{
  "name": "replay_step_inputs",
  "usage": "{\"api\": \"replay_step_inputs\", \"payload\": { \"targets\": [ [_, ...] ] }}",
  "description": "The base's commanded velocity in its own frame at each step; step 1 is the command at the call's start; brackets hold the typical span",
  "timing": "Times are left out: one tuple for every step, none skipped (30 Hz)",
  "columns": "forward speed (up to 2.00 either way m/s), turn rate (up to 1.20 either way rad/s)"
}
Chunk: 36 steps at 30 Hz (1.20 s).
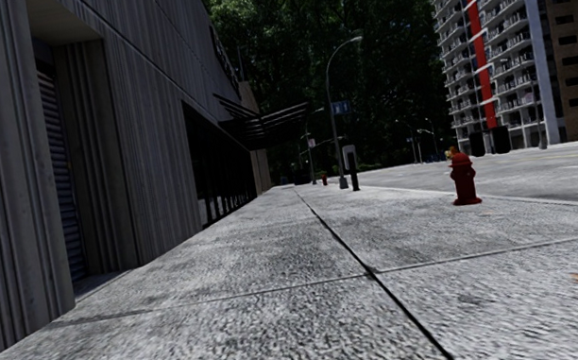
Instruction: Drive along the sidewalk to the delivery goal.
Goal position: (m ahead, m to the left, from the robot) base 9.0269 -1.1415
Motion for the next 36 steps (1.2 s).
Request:
{"api": "replay_step_inputs", "payload": {
  "targets": [
    [2.0, 0.0],
    [2.0, 0.0],
    [2.0, 0.0],
    [2.0, 0.0],
    [2.0, 0.0],
    [2.0, 0.0],
    [2.0, 0.0],
    [2.0, 0.0],
    [2.0, 0.0],
    [2.0, 0.0],
    [2.0, 0.0],
    [2.0, 0.0],
    [2.0, 0.0],
    [2.0, 0.0],
    [2.0, 0.0],
    [2.0, 0.0],
    [2.0, 0.0],
    [2.0, 0.0],
    [2.0, 0.0],
    [2.0, 0.0],
    [2.0, 0.0],
    [2.0, 0.0],
    [2.0, 0.0],
    [2.0, 0.0],
    [2.0, 0.0],
    [2.0, 0.0],
    [2.0, 0.0],
    [2.0, 0.0],
    [2.0, 0.0],
    [2.0, 0.0],
    [2.0, 0.0],
    [2.0, 0.0],
    [2.0, 0.0],
    [2.0, 0.0],
    [2.0, 0.0],
    [2.0, 0.0]
  ]
}}
